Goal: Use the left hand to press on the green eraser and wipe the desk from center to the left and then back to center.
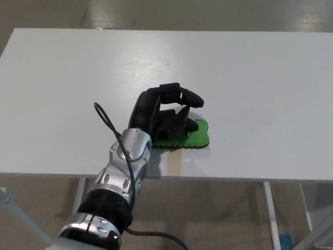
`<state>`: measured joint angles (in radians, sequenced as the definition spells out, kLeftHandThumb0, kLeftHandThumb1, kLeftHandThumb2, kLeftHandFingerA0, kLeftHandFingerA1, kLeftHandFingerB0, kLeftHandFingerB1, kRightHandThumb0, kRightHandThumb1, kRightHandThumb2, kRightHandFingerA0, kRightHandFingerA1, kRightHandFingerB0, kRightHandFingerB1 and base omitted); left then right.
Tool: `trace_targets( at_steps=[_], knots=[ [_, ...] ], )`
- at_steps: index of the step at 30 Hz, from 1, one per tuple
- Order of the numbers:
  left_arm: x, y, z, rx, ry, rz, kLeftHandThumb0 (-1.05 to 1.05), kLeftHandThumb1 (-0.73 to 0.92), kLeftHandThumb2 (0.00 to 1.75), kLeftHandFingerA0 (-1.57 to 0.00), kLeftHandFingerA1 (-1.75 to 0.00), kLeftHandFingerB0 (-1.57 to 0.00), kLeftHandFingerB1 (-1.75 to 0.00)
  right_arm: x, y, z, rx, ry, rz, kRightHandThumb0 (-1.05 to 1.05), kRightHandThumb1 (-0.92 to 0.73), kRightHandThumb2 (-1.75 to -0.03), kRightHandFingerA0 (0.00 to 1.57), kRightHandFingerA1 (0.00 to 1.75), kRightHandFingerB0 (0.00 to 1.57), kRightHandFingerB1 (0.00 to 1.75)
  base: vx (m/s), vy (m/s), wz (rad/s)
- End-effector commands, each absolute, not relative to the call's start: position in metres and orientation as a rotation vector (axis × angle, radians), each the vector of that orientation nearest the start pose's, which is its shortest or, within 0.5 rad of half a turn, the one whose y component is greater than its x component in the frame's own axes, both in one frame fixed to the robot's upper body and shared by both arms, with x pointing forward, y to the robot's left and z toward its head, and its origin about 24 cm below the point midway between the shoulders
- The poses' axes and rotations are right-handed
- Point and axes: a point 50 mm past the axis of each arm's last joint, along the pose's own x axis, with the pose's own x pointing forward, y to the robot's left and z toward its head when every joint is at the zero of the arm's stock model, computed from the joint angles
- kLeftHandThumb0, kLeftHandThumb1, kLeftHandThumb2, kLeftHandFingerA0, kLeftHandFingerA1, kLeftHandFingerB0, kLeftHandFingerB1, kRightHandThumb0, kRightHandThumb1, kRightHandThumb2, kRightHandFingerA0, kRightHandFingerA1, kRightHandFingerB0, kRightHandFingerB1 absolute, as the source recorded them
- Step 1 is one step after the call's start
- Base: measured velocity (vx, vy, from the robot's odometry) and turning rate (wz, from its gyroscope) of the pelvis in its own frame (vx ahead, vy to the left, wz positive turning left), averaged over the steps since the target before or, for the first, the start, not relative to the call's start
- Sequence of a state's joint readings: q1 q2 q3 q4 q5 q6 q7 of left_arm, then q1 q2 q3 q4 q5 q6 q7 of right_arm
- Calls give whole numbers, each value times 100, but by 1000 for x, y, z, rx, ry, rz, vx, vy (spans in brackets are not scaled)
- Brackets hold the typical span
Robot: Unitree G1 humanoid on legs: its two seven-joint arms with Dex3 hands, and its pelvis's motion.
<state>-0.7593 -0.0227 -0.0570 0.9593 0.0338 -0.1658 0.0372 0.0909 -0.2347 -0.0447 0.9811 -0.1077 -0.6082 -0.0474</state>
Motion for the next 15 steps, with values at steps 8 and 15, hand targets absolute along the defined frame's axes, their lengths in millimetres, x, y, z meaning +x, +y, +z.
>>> trace_targets(
  at_steps=[8,15],
  knots=[
    [350,77,28,152,139,-223,-9,74,82,-105,-86,-92,-105,143,-235,-106,-335,457,-55,-41,-73,-62,62,50,61,42,0,0,0],
    [344,80,18,152,157,-225,-10,76,83,-105,-86,-94,-101,145,-235,-105,-320,459,-60,-41,-73,-63,62,50,61,42,0,0,0]
  ],
)
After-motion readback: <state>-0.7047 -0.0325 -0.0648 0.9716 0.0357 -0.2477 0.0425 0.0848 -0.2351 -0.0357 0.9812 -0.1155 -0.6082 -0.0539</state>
